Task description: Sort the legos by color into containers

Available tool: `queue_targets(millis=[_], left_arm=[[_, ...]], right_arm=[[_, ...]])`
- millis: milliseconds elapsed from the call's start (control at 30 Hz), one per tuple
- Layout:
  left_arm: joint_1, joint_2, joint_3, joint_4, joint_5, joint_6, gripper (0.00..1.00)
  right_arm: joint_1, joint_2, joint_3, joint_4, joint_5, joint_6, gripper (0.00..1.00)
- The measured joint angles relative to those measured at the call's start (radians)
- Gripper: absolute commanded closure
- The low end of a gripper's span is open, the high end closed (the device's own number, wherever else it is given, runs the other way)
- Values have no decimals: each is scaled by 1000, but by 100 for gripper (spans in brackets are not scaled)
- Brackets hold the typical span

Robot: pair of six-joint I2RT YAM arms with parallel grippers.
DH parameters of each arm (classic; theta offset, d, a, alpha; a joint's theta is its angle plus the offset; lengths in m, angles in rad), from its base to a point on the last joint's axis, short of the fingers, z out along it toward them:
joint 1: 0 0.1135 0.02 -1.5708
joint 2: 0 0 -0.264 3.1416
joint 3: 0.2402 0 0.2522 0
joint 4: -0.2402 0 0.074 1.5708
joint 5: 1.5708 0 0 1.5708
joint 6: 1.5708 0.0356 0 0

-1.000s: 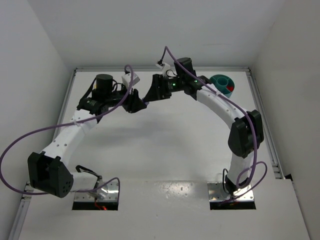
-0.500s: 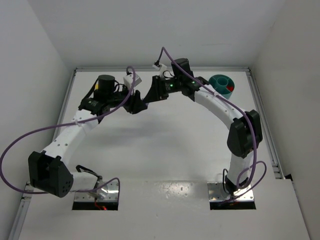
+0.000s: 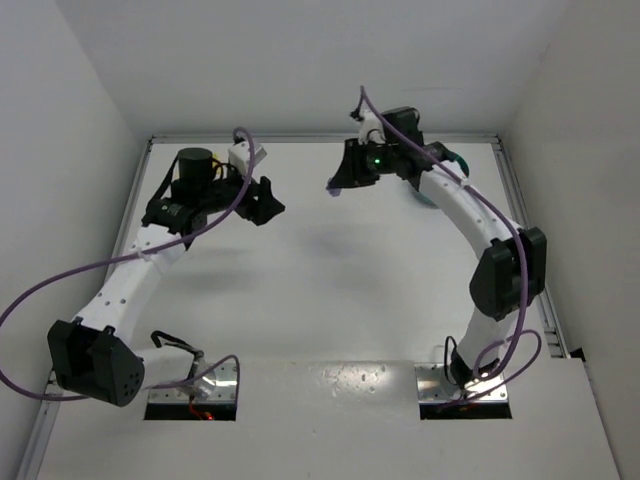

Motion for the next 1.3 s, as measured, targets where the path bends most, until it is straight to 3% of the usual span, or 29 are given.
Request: queue_targets(millis=[67,133,167,367,600,833,1167,1300], left_arm=[[27,-20,-1,-1,-27,-3,18],[57,-40,-11,1,-55,-4,2],[71,-49,-18,0,-70,-5,0],[123,-76,-51,-12,-132,-7,0],[154,-60,-32,-82,-96,58,0],[205,123,156,-268,40,152,0],[285,159,202,-435,90,260,0],[332,189,208,-454,149,277,0]], right_arm=[[-64,-30,-11,-18,85,-34,97],[-142,-59,-33,-25,172,-61,97],[-185,-71,-45,-31,211,-73,97],[-370,-76,-94,-55,350,-154,97],[-402,-41,-74,-91,363,-310,97],[-462,93,103,-203,310,-471,96],[-523,250,376,-388,247,-633,94],[-521,280,403,-428,226,-686,92]])
